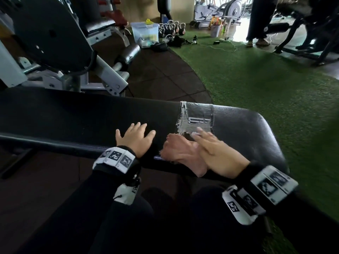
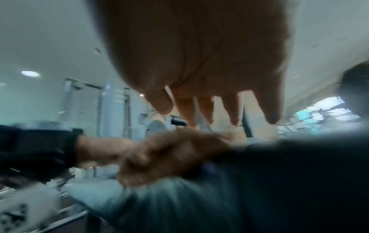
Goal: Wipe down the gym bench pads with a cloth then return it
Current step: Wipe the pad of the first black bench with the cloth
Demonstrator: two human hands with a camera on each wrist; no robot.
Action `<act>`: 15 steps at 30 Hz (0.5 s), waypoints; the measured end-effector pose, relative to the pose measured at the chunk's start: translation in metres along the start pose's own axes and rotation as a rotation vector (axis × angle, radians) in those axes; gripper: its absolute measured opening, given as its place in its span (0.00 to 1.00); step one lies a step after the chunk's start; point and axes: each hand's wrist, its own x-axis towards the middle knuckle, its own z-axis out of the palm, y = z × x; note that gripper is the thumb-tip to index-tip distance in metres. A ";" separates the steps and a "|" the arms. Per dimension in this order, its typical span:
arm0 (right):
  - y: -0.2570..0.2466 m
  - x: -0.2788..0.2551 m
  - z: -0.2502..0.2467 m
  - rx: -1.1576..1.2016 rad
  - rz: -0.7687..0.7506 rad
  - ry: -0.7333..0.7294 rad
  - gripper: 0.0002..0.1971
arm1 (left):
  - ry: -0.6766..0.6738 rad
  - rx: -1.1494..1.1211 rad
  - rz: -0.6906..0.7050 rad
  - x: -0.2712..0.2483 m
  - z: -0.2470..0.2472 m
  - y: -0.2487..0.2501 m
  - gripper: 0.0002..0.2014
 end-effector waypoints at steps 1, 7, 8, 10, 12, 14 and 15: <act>0.014 -0.005 0.003 0.045 0.061 0.102 0.23 | 0.047 -0.007 -0.014 -0.008 -0.001 0.013 0.28; 0.073 -0.011 0.014 -0.009 0.039 0.395 0.18 | 0.159 -0.207 0.047 -0.071 0.032 0.105 0.34; 0.078 -0.012 0.015 -0.022 0.014 0.427 0.17 | 0.148 -0.209 0.026 -0.076 0.040 0.114 0.36; 0.084 -0.012 0.019 -0.071 -0.003 0.484 0.17 | 0.145 -0.155 -0.013 -0.082 0.054 0.122 0.39; 0.086 -0.012 0.025 -0.124 0.000 0.520 0.18 | 0.202 -0.072 -0.008 -0.085 0.065 0.119 0.41; 0.087 -0.012 0.027 -0.119 0.001 0.547 0.18 | 0.301 -0.040 0.012 -0.092 0.077 0.112 0.42; 0.088 -0.012 0.028 -0.112 -0.001 0.555 0.18 | 0.351 -0.064 0.015 -0.096 0.083 0.109 0.42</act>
